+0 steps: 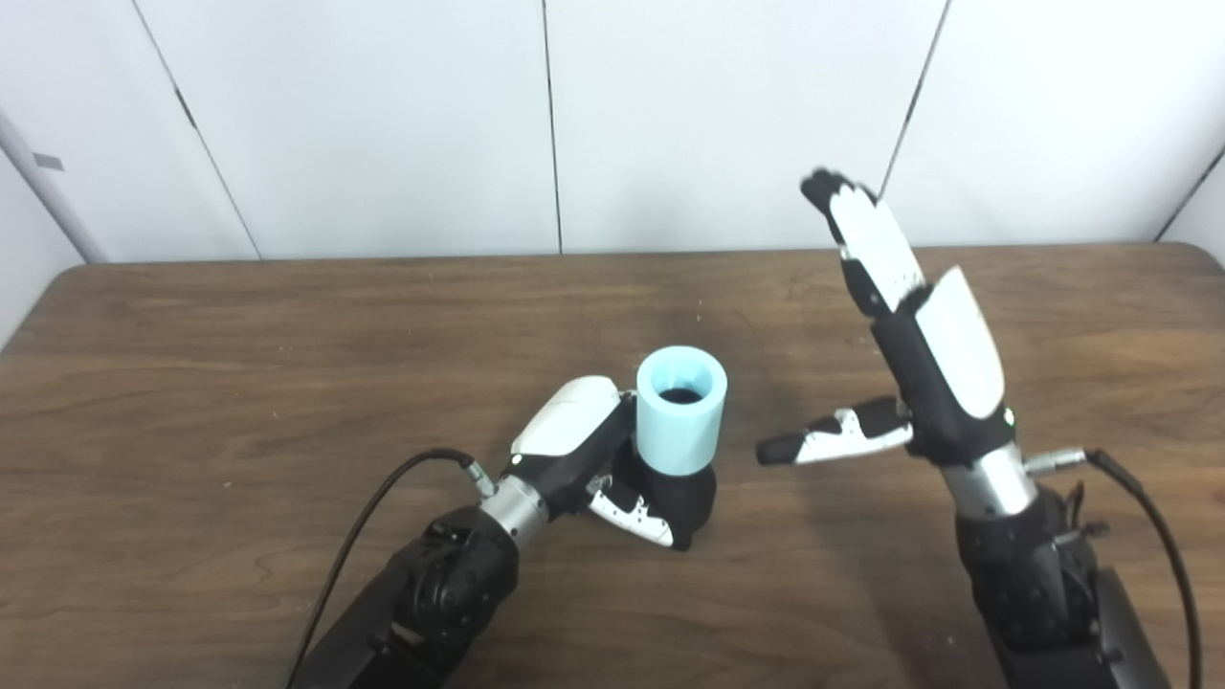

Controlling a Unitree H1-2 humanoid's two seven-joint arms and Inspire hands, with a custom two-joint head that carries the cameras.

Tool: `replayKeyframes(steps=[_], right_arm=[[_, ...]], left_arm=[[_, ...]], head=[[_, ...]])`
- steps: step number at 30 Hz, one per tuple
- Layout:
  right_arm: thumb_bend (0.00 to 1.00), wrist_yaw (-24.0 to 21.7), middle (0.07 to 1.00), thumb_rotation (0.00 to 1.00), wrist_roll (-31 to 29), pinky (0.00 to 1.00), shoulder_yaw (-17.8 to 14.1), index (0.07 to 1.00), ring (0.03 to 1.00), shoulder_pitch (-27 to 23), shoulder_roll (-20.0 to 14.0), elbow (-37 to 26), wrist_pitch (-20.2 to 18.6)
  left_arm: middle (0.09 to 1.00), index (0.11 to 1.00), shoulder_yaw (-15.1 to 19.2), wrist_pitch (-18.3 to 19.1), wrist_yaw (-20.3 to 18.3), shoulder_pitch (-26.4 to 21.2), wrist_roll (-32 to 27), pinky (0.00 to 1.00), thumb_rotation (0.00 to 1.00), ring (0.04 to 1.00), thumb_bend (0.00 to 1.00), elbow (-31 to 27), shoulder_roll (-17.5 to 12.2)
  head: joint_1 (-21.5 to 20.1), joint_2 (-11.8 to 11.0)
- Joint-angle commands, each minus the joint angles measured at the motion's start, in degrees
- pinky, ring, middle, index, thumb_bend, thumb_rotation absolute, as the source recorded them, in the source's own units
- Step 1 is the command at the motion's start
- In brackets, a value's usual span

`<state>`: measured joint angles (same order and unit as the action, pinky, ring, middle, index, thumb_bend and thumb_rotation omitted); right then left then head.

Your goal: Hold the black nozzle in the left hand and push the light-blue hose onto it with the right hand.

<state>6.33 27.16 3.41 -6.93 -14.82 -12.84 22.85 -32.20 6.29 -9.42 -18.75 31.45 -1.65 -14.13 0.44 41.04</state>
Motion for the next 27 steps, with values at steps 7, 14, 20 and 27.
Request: replayKeyframes(steps=[7,14,20,27], right_arm=[[0.79,-2.64,1.0,0.62,-8.23,1.0,-0.71,1.0,1.0,5.69,3.03,2.0,-3.9],[0.77,-4.83,1.0,0.65,-12.93,0.99,-1.03,1.0,1.0,6.15,5.57,2.81,-10.69],[0.76,-6.5,1.0,0.67,-14.02,0.95,-0.56,1.0,1.0,6.32,5.98,2.49,-11.66],[0.75,-6.87,1.0,0.67,-13.36,0.94,-0.18,1.0,1.0,6.3,5.91,2.85,-11.23]], left_arm=[[0.753,0.751,3.23,-6.48,-1.63,6.17,-3.76,0.69,0.34,0.73,0.94,3.1,-2.67],[0.918,0.977,9.78,-22.06,3.05,7.1,-9.69,0.98,0.41,0.95,1.0,5.65,-2.09],[0.995,1.0,14.46,-32.57,8.15,7.3,-10.44,0.93,0.46,0.99,1.0,8.11,0.87],[1.0,1.0,16.6,-33.18,10.81,7.49,-14.32,0.96,0.52,0.999,1.0,6.03,1.96]], head=[[-0.07,-0.3],[-0.05,-0.27],[0.07,-0.38],[0.41,-0.43]])
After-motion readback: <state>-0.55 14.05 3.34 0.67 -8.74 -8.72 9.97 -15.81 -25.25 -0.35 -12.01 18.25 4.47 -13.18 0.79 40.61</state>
